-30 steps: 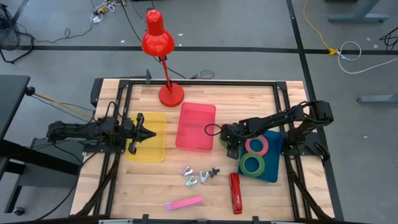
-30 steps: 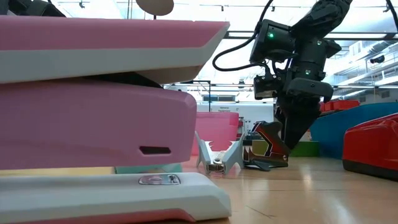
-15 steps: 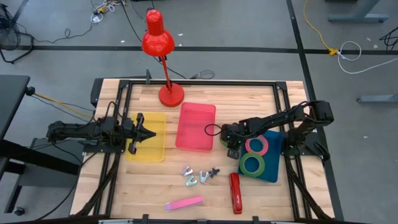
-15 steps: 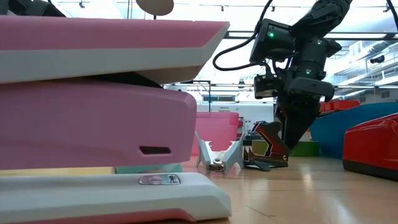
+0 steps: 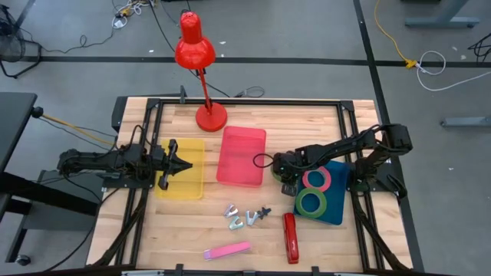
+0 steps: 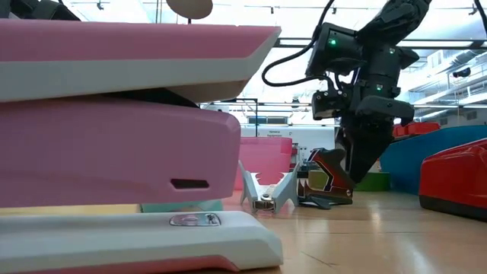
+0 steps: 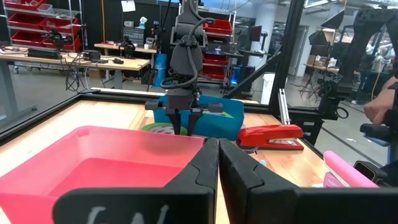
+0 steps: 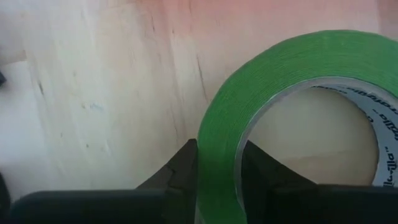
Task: Pick and place Stapler, Stapler remover, tape
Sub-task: Put the green tape into the blue bin
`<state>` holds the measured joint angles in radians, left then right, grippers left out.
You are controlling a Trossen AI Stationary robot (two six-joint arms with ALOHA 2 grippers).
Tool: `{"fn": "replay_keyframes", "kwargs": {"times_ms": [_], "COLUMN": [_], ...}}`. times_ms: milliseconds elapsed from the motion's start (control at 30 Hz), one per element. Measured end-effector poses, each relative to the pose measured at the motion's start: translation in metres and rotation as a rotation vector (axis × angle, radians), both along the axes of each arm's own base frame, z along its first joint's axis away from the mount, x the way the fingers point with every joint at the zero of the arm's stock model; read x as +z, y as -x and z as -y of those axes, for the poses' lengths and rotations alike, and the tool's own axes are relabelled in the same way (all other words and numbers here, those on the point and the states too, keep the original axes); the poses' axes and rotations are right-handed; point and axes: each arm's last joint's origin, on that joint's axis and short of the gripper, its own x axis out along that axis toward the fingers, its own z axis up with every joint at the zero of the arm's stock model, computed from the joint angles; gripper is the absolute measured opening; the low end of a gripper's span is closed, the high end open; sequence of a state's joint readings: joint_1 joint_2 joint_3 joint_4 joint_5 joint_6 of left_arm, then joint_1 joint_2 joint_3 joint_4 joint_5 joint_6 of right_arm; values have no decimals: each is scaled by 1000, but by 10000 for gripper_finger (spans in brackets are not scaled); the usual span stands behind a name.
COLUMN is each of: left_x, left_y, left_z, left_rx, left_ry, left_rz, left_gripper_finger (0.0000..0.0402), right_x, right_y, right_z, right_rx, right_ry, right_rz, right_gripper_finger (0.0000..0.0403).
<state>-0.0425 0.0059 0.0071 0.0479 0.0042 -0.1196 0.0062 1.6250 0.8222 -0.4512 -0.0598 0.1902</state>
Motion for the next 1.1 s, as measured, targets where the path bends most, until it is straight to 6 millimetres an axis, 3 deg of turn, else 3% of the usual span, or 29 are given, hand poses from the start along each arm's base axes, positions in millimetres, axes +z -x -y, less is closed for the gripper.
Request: {"fn": "replay_keyframes", "kwargs": {"times_ms": [600,900,1100], "left_x": [0,0,0], "left_y": [0,0,0], "left_z": [0,0,0], "left_rx": [0,0,0], "left_ry": [0,0,0], "left_rz": [-1,0,0], "left_gripper_finger": [18,18,18], "right_x": [63,90,101], "right_y": [23,50,68], "right_z": [2,2,-3], "right_rx": [15,59,178], "right_ry": [85,85,-19], "right_rz": [213,240,239], "right_gripper_finger": [82,82,82]}}
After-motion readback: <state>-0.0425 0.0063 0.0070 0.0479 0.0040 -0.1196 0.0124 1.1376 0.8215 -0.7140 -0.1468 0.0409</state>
